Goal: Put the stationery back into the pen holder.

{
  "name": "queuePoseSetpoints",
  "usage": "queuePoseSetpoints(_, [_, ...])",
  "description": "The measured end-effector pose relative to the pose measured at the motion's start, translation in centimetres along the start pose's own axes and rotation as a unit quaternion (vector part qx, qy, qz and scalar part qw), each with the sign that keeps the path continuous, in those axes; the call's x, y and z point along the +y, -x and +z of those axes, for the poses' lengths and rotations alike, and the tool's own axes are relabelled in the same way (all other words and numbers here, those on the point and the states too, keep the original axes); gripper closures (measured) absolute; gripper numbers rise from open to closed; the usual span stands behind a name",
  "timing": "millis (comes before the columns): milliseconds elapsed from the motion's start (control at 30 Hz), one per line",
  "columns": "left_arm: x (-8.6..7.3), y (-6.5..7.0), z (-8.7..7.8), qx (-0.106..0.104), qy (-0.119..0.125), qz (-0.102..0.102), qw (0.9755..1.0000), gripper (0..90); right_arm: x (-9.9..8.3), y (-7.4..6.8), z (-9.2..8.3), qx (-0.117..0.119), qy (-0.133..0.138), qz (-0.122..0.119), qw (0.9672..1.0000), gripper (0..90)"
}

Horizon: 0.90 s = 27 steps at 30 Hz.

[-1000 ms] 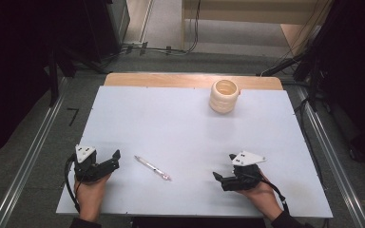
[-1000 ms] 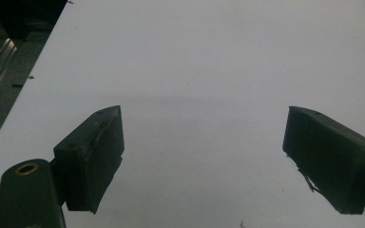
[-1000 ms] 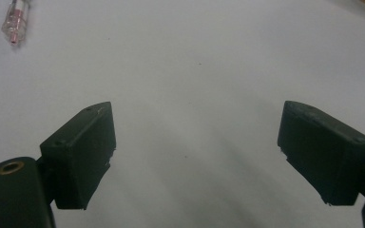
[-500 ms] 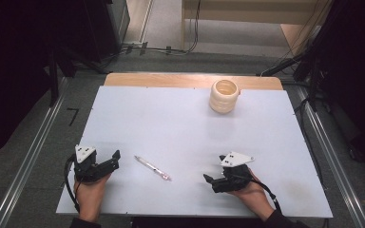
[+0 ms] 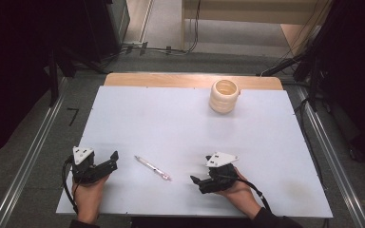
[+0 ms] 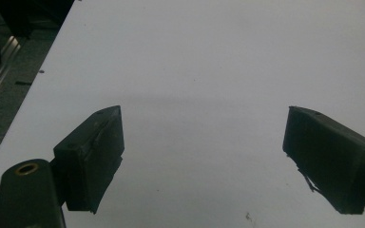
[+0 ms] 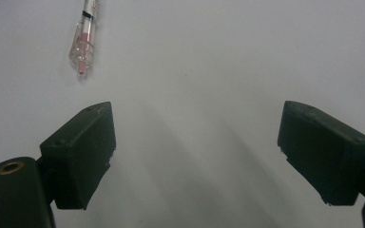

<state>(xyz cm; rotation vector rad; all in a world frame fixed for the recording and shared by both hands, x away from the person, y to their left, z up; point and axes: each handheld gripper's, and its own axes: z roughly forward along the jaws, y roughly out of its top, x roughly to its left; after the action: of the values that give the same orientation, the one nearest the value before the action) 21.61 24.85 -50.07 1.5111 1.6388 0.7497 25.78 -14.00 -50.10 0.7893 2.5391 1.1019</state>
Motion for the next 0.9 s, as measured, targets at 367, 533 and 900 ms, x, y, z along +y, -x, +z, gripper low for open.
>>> queuePoseSetpoints(367, [0.1, 0.1, 0.1, -0.001, 0.001, 0.001, 1.0, 14.3, 1.2, -1.2, 1.6, 0.01, 0.002, -0.012, 0.9999, 11.5])
queuePoseSetpoints(533, [0.1, 0.0, 0.1, -0.002, 0.002, -0.001, 1.0, 14.3, 1.7, -1.8, 2.5, 0.015, 0.0, -0.016, 0.9998, 11.5])
queuePoseSetpoints(900, [0.0, 0.0, 0.1, -0.002, 0.001, -0.003, 1.0, 14.3, 2.8, -2.7, 3.8, 0.024, 0.002, -0.02, 0.9995, 11.5])
